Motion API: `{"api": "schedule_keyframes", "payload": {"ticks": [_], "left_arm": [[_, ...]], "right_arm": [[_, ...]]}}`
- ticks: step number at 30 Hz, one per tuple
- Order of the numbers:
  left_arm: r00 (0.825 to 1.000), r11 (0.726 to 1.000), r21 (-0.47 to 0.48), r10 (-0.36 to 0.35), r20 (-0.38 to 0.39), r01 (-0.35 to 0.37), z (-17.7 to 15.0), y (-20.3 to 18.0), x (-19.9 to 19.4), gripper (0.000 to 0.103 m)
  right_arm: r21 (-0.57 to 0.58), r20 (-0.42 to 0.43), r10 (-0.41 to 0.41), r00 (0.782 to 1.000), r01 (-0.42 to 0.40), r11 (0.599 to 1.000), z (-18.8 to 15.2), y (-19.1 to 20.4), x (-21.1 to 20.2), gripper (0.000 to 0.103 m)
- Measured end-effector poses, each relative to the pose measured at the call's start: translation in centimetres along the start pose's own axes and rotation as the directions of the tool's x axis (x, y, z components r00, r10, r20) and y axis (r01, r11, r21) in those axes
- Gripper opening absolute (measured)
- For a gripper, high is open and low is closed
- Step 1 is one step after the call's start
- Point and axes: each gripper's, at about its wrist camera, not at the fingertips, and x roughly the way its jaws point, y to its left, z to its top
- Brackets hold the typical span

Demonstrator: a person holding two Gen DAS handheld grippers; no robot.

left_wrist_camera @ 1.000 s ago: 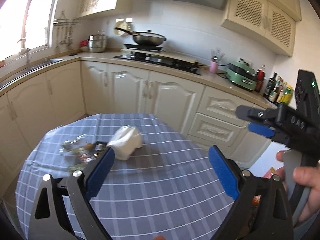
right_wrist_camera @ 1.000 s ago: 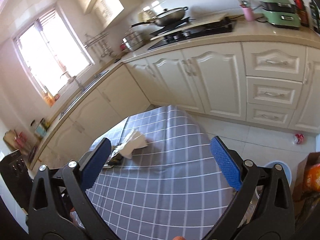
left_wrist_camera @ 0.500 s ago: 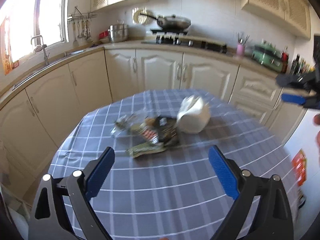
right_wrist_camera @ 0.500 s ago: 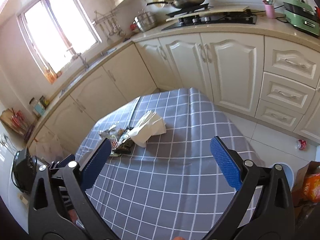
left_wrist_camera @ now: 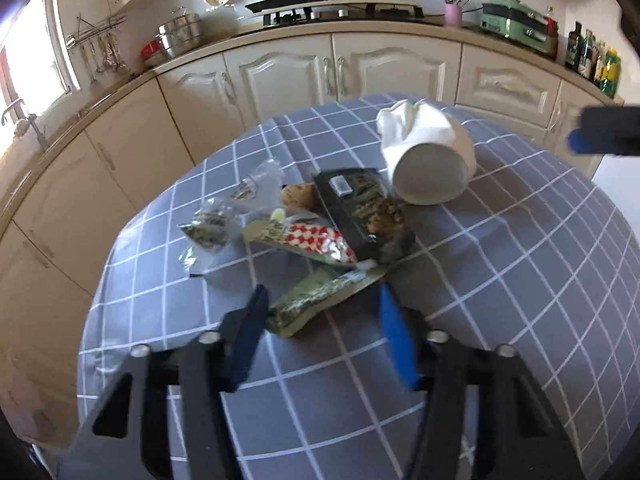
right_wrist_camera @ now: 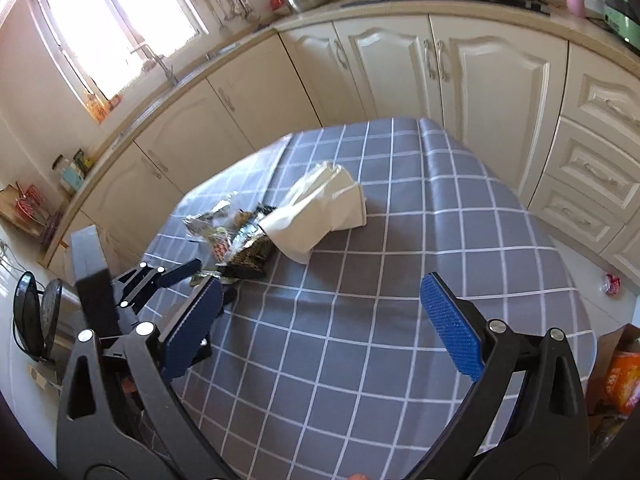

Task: Collect trash
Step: 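Grasp the white paper cup with the right tool while the left tool grasps the green wrapper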

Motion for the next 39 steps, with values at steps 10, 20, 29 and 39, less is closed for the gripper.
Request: {"api": "schedule_keyframes", "payload": {"ticks": [10, 20, 29, 39], "left_arm": [[0.998, 0.989, -0.135, -0.062, -0.003, 0.061, -1.5, 0.3, -1.2, 0.017], [0.995, 0.954, -0.283, -0.094, 0.031, 0.099, -3.7, 0.7, -3.2, 0.015], [0.991, 0.910, -0.395, -0.099, 0.095, 0.129, -4.2, -0.6, -6.0, 0.015], [0.983, 0.923, -0.354, -0.107, 0.146, 0.153, -1.2, -5.2, -8.6, 0.015]], "right_arm": [[0.158, -0.061, 0.048, 0.997, -0.038, 0.987, 4.3, -0.5, 7.3, 0.097], [0.138, -0.073, 0.132, 0.989, -0.121, 0.983, 3.3, -1.0, 6.1, 0.030], [0.126, 0.020, 0.160, 0.987, -0.161, 0.979, 0.9, -3.2, -0.4, 0.028], [0.133, 0.140, 0.183, 0.973, -0.202, 0.970, 0.3, -6.3, -7.6, 0.028]]}}
